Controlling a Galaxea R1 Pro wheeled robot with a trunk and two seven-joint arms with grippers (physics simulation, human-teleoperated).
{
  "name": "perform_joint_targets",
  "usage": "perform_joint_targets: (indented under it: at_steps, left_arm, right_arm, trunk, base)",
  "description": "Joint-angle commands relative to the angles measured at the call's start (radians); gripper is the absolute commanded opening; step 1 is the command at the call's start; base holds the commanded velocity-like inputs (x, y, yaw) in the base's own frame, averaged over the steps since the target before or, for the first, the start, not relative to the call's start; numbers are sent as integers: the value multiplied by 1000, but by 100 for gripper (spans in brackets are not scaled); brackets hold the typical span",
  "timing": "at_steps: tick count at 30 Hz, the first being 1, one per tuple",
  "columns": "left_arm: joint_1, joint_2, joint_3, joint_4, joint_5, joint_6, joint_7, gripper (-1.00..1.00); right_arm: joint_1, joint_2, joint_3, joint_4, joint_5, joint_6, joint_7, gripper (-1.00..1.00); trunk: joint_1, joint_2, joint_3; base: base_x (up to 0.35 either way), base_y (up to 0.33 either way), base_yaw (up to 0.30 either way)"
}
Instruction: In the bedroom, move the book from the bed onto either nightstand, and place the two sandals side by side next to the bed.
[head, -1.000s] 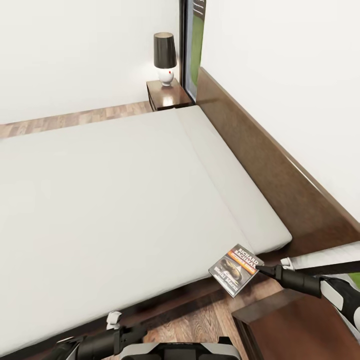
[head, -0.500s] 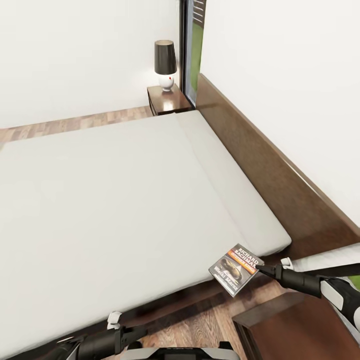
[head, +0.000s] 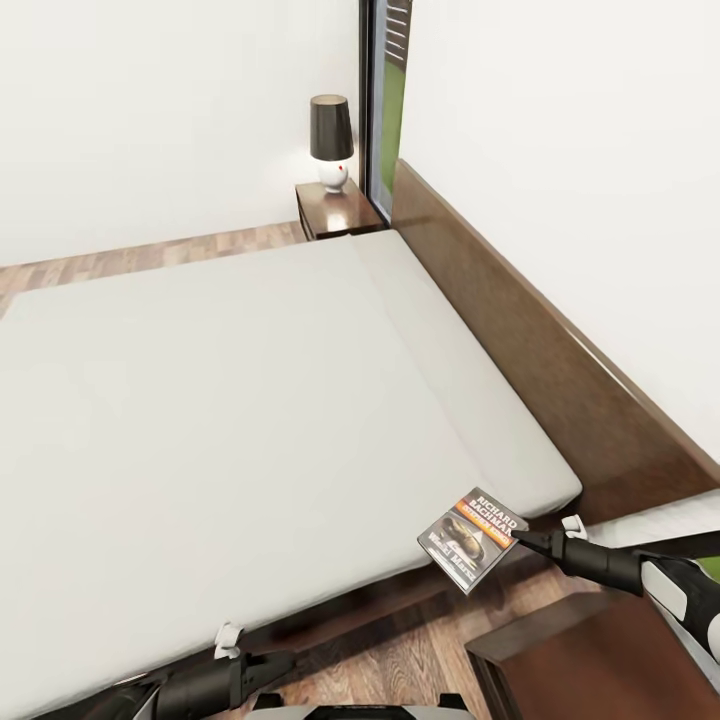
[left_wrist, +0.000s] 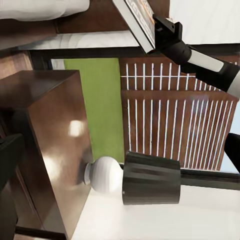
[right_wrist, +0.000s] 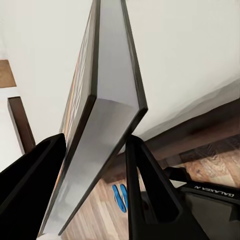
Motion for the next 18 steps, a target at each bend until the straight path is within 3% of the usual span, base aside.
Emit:
perform_joint_targets:
  at_steps: [1,18]
  left_arm:
    - [0,1,-3,0,4,10,-3,100]
    - [0,1,-3,0,4,10,-3,100]
  right_arm:
    - [-1,-1,6,0,-9,8,1,-100]
    - [-1,-2,6,0,-10,8,2,-100]
  trunk:
    - [1,-2,0]
    - [1,-2,28]
  base:
    - [0,0,0]
    - [0,0,0]
